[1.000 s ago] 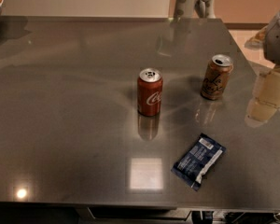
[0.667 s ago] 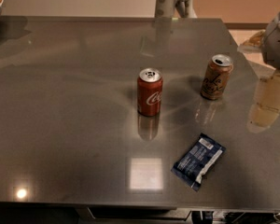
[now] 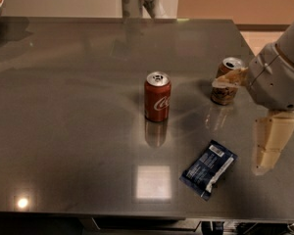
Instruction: Pick rxbar blueberry
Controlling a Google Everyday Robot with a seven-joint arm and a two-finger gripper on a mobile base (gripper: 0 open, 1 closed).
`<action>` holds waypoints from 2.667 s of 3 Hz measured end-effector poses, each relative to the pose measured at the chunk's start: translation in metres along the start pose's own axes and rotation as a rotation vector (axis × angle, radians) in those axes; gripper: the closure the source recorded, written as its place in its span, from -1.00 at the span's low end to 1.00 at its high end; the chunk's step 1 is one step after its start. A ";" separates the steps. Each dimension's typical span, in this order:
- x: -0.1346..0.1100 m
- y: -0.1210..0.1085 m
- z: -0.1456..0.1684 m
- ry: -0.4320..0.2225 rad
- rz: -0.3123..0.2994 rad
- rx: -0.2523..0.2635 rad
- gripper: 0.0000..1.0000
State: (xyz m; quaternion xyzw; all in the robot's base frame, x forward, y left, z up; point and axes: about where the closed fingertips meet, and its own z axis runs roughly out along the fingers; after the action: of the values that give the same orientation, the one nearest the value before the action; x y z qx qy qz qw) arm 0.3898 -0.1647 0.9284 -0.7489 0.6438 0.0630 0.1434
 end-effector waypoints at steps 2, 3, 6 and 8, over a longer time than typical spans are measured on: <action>-0.011 0.021 0.045 -0.027 -0.161 -0.098 -1.00; -0.009 0.032 0.063 -0.040 -0.198 -0.139 -1.00; -0.003 0.037 0.091 -0.048 -0.271 -0.228 -1.00; -0.006 0.039 0.097 -0.058 -0.299 -0.238 -1.00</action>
Offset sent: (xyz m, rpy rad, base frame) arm -0.0308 0.0259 -0.0734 -0.0041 0.1050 0.2815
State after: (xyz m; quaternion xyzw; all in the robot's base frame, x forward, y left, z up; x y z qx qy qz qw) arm 0.3595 -0.1352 0.8330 -0.8457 0.5092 0.1380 0.0801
